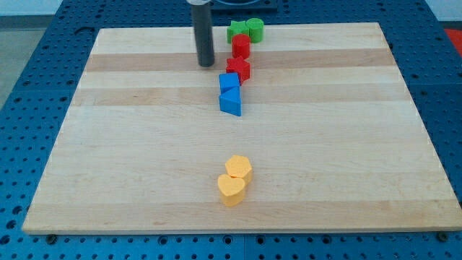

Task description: Move the red star towards bottom right

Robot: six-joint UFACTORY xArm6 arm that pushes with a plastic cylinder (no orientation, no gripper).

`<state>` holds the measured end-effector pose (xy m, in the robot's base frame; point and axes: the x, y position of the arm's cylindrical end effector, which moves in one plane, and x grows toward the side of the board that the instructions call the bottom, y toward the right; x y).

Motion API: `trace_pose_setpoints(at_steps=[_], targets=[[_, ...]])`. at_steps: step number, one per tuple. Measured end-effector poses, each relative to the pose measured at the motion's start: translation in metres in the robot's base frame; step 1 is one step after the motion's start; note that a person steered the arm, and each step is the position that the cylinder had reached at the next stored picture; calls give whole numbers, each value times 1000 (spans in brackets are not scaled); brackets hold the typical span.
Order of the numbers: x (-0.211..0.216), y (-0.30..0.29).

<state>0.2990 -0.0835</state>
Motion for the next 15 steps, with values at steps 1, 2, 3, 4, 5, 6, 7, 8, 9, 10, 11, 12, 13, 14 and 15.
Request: trace_pose_setpoints(at_steps=[1,2,3,4,5,6,7,8,9,10,11,12,13,14,15], targets=[[5,-18],[26,9],[43,52],[43,104],[43,115],[40,83],[19,78],[9,86],[10,118],[23,161],[58,188],[100,203],[107,208],[87,209],[86,236]])
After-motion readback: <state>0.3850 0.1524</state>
